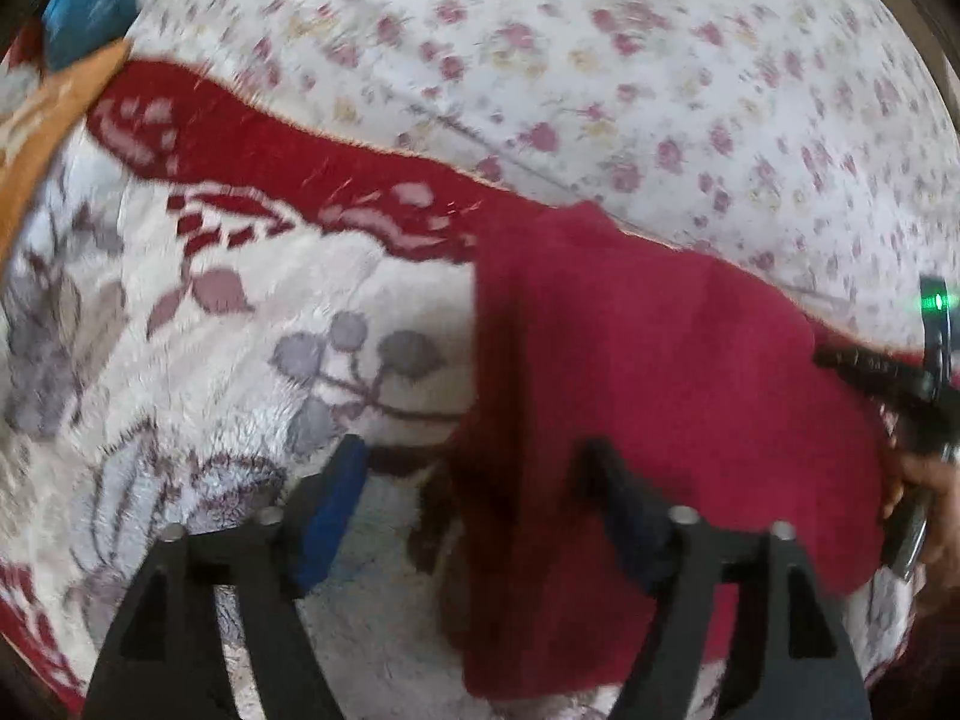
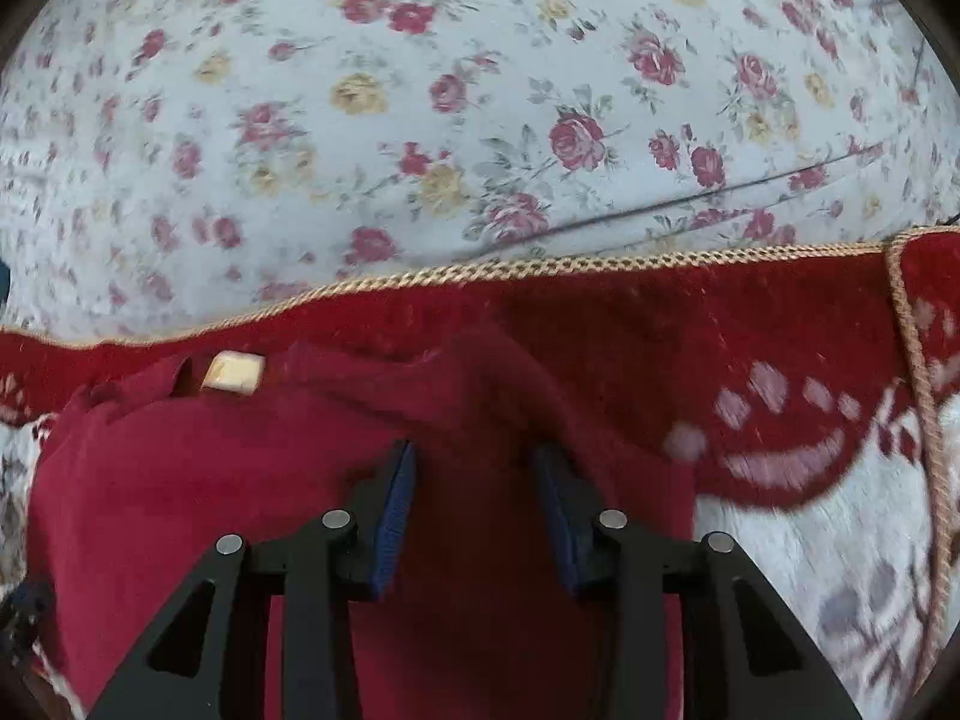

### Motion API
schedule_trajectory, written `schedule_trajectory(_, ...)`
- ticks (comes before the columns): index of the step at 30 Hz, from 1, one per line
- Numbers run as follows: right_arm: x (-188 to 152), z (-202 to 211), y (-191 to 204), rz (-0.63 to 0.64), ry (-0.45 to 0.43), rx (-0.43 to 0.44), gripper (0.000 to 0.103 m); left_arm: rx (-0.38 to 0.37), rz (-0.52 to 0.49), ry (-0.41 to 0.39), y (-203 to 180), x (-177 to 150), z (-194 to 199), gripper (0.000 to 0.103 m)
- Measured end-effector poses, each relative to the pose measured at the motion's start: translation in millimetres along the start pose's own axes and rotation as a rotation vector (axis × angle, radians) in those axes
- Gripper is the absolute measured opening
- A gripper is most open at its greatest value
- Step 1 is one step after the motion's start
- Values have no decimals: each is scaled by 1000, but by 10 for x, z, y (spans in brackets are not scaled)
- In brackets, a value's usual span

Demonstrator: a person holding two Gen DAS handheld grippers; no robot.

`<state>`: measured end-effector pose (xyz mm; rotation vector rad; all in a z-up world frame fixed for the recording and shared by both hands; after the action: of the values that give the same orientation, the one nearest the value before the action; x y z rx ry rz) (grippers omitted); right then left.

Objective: Fold small clothes

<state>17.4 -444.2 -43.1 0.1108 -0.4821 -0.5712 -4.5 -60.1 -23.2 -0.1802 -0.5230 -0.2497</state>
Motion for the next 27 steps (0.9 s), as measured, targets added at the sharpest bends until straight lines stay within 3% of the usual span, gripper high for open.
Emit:
schedule_trajectory(3, 11, 222, 177, 15, -40, -3, 46, -31, 38, 7, 58, 21, -3, 77)
schedule_trajectory(8, -224, 373, 1135, 150, 60, 250, 47, -14, 8, 1, 15, 18, 11, 77)
schedule_trajectory(11, -378, 315, 1822, 206, 146, 386, 47, -42, 30, 13, 35, 16, 5, 77)
schedule_trajectory(12, -415, 291, 1991, 224, 159, 403, 49, -54, 40, 17, 46, 14, -6, 77)
schedule_trajectory(13, -452, 231, 2198, 243, 188, 424, 57, -59, 43, 19, 54, 14, -13, 77)
schedule_trajectory(15, -507, 105, 2430, 238, 245, 435, 66, -64, 41, 22, 54, 16, -17, 77)
schedule_trajectory(18, -627, -73, 2632, 215, 336, 426, 66, -59, 32, 28, 41, 23, -18, 77)
schedule_trajectory(20, -701, -224, 2774, 250, 359, 365, 65, -64, 31, 34, 36, 41, -26, 77)
schedule_trajectory(21, -745, -288, 2830, 279, 363, 328, 62, -67, 29, 35, 39, 48, -27, 77)
schedule_trajectory(22, -780, -337, 2865, 315, 345, 289, 46, -71, 30, 37, 49, 50, -26, 77)
schedule_trajectory(23, -775, -348, 2866, 341, 314, 259, 38, -74, 35, 39, 58, 50, -25, 77)
schedule_trajectory(25, -742, -321, 2892, 352, 282, 273, 12, -85, 49, 39, 75, 46, -6, 77)
schedule_trajectory(27, -677, -233, 2922, 324, 257, 327, 9, -85, 49, 34, 74, 48, 23, 77)
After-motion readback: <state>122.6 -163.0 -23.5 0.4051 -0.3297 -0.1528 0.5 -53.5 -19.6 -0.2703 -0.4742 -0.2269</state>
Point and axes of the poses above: each gripper's, at about its wrist camera, not at the fingertips, and z roughly against the way its jaws point, y to its left, x to its top, the point moved 6 cm from there along -z, roughly the way its jaws point, and after that the axes turned 11 degrees about -z, right-handed, at the moved point
